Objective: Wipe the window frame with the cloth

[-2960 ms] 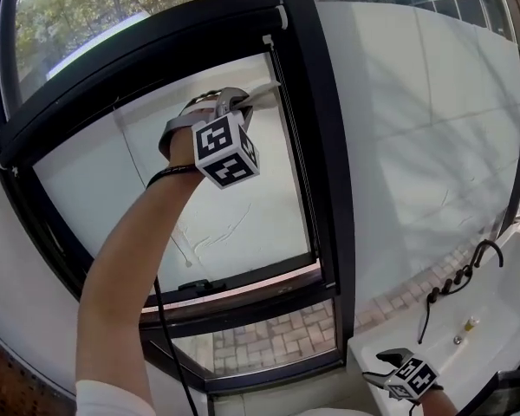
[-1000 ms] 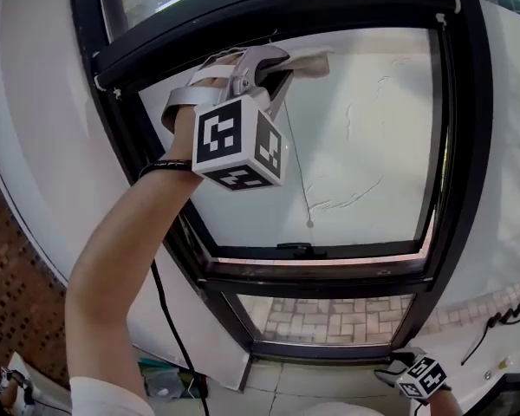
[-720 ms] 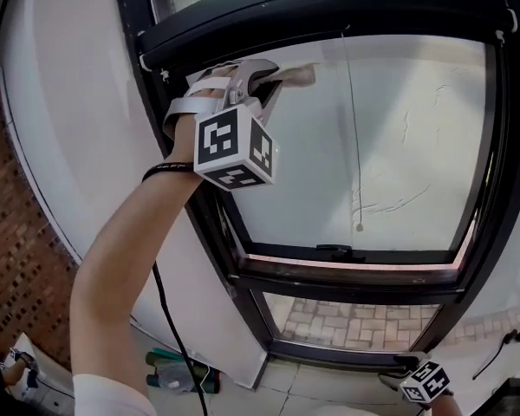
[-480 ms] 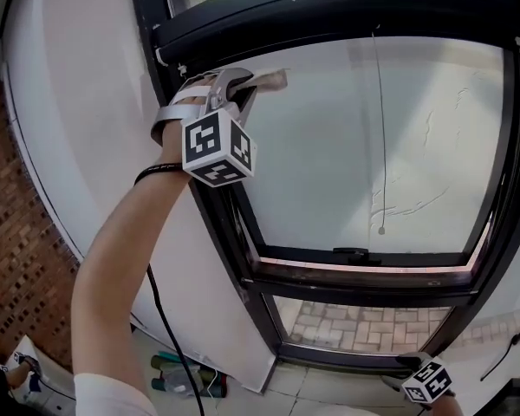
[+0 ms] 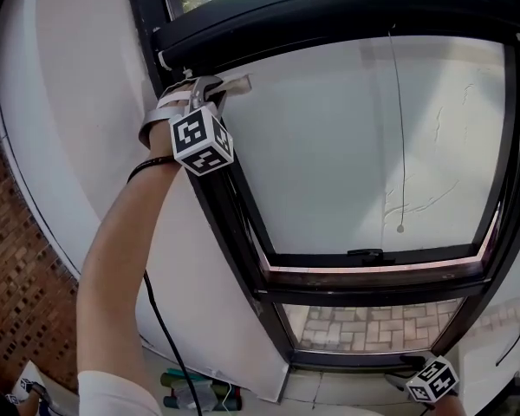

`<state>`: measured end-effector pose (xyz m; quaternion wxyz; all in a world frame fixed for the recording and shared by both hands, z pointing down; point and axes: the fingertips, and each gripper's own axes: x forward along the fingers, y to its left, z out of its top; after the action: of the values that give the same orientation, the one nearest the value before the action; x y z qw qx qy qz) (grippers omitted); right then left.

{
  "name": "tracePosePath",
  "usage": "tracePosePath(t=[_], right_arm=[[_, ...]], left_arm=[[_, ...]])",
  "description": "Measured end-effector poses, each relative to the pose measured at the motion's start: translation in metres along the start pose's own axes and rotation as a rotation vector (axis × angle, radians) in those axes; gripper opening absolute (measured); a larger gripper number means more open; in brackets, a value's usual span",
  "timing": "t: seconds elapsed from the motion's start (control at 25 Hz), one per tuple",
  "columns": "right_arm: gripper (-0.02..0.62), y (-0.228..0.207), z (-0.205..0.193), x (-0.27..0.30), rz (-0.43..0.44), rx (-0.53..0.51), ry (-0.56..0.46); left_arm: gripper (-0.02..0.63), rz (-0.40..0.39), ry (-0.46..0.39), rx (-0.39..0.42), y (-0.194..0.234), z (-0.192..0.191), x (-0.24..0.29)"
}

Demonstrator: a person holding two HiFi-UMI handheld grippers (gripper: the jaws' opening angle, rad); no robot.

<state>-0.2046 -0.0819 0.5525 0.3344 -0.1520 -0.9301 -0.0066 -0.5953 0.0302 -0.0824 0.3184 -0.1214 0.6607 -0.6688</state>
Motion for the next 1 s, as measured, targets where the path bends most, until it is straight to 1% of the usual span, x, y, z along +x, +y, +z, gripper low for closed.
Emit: tracePosePath(t=[0.28,0.4,0.52,0.64,0.8,0.88,1.0], right_arm=[[0.249,0.020,0.001,0.008,-0.031,0.027,-0.001],[0.249,0.024,0.001,0.005,-0.050,0.035,-0.001],[0.249,0.028,0.001,0.002,-0.070,0.043,-0.002],[0.249,0.034,-0.001,0.001,-0.071,0.048,0.001],[0.249,0.045,-0.008,-0.001,-0.074,0.062,0.015],[0.249,0.051,-0.009,-0.002,-0.076,0.062,0.024],[0.249,0.049,-0.003,0.000,-0.080,0.042,0.030]], left_arm=[[0.078,-0.006,0.013,0.022,0.000,-0.022,0.011],[0.078,0.005,0.015,0.021,0.012,-0.024,0.013],[0.080,0.012,0.013,0.037,0.019,-0.025,0.011],[0.080,0.025,0.011,0.049,0.022,-0.028,0.005],[0.078,0.049,-0.006,0.045,0.025,-0.026,-0.007],[0.078,0.056,-0.026,0.027,0.025,-0.027,-0.012],[0.078,0.082,-0.051,-0.030,0.033,-0.031,-0.028]])
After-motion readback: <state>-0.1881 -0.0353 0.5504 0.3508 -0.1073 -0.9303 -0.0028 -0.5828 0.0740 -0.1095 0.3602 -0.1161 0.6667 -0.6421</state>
